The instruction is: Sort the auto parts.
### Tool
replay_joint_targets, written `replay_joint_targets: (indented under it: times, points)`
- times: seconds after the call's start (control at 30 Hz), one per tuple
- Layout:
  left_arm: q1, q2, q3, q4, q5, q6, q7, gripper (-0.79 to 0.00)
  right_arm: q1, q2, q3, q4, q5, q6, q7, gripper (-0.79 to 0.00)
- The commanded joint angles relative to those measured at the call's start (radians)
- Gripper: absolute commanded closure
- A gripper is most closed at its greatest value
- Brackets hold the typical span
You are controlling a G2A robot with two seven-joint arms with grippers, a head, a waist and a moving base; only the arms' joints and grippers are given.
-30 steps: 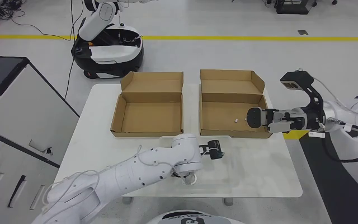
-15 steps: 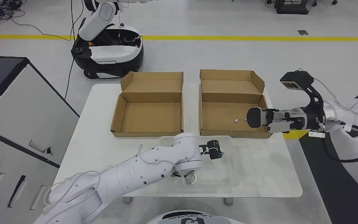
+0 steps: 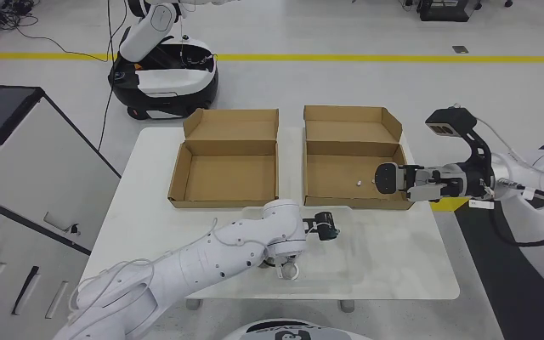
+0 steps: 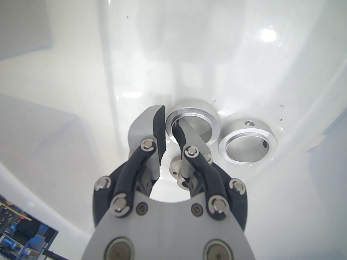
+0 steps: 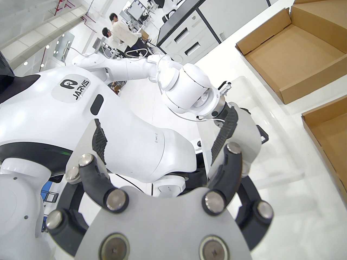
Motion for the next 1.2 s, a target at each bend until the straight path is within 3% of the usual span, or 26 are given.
replay_joint_targets:
  times: [0.0,0.07,0.17,0.37,0.6,0.87,1.17]
  points:
    - [0.0,-0.001,-0.001,0.005,-0.002,-0.003,0.0,-0.209,0.0,0.0,0.0,0.0,0.0,0.0,0.0,-0.785]
    - [0.0,-0.003,-0.001,0.01,-0.004,-0.007,0.0,-0.194,0.0,0.0,0.0,0.0,0.0,0.0,0.0,-0.785]
    - [0.0,-0.005,-0.003,0.016,-0.003,-0.007,0.001,0.0,0.0,0.0,0.0,0.0,0.0,0.0,0.0,-0.785]
    - [0.008,-0.002,-0.02,-0.001,0.001,-0.002,0.016,0.0,0.0,0.0,0.0,0.0,0.0,0.0,0.0,-0.785]
    - [0.042,0.025,-0.075,-0.101,0.029,0.018,0.015,0.0,0.0,0.0,0.0,0.0,0.0,0.0,0.0,-0.785]
    - [0.119,0.079,-0.182,-0.264,0.092,0.008,0.012,0.0,0.0,0.0,0.0,0.0,0.0,0.0,0.0,-0.785]
    - [0.256,0.152,-0.364,-0.425,0.136,-0.088,0.072,0.0,0.0,0.0,0.0,0.0,0.0,0.0,0.0,-0.785]
